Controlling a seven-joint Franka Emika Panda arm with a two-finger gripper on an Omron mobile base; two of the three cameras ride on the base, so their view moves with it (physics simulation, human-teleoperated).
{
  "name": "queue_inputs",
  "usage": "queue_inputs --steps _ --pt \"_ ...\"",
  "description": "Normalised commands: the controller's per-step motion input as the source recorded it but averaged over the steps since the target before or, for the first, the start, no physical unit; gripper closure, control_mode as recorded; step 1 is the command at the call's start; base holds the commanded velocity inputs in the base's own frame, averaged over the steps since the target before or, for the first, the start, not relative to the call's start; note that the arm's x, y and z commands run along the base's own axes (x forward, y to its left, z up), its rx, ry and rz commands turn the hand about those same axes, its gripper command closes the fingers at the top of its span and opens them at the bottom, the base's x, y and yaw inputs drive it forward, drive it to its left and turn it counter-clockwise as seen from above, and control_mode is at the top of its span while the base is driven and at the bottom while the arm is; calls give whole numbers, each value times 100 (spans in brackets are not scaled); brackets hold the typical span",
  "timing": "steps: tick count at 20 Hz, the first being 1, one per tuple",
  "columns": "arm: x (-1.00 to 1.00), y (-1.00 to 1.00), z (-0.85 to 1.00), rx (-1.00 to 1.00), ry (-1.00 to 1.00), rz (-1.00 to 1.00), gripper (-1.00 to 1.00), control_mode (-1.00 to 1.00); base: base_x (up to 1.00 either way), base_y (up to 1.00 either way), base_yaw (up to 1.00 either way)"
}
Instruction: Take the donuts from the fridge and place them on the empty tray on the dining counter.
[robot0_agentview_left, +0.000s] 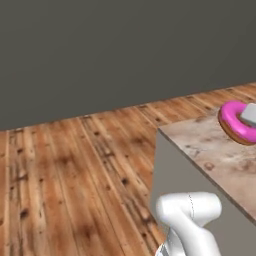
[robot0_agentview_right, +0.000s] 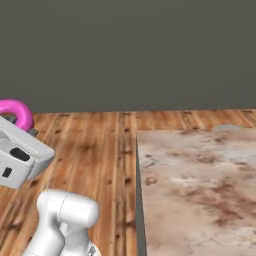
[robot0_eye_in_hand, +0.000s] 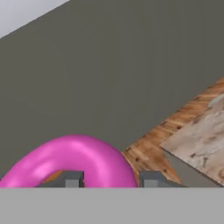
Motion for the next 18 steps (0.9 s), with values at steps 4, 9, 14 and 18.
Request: queue_inputs --steps 4,9,14,18 --pt "0 0 0 0 0 0 100 100 100 31 -8" --pt "0 0 0 0 0 0 100 100 100 98 -14" --pt "0 0 0 0 0 0 100 100 92 86 -48" --pt "0 0 0 0 0 0 100 100 42 45 -91"
